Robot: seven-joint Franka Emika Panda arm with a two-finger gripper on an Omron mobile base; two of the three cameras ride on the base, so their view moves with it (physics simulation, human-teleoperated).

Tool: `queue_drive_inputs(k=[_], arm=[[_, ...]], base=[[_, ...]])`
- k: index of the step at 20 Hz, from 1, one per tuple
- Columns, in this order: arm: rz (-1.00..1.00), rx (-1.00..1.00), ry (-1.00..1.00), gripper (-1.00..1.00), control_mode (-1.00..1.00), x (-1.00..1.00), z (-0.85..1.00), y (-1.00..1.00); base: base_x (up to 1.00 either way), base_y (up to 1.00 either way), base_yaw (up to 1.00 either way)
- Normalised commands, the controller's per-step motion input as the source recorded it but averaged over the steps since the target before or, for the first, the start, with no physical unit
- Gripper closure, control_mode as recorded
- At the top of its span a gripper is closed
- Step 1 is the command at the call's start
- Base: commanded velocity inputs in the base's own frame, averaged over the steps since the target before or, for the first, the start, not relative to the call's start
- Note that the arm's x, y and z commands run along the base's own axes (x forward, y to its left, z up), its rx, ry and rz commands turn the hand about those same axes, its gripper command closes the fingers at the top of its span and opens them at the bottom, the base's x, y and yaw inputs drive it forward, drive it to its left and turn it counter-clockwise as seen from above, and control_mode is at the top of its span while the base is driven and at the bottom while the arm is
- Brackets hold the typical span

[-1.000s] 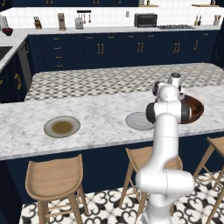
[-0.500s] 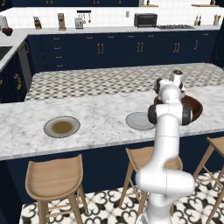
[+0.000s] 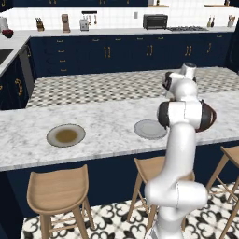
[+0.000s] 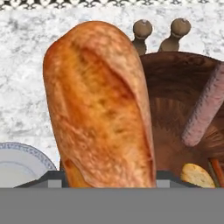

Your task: Place one bun and one sausage from the bowl on each plate.

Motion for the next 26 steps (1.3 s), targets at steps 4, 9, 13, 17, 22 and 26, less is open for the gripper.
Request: queue_drive_inputs(k=[4,9,13,17,22,26], arm=[[0.02,-0.09,0.0,1.0,-1.0,-0.64,0.1,1.0],[0.01,-0.02,0.07,1.0,-1.0,-0.31,0.0,1.0],[0.0,0.0,0.15,1.0,-1.0,0.0,0.0,1.0],[0.0,0.05,0.18,1.0,-1.0,0.23,-0.16,0.59],[0.0,0.1,0.14,1.0,-1.0,0.02,-0.42,0.15],[-0.02,0.08,0.07,1.0,-1.0,0.0,-0.53,0.01]], base=[[0.0,0.0,0.0],[0.0,0.0,0.0],[0.0,0.0,0.0],[0.0,0.0,0.0],[0.0,0.0,0.0],[0.0,0.0,0.0]])
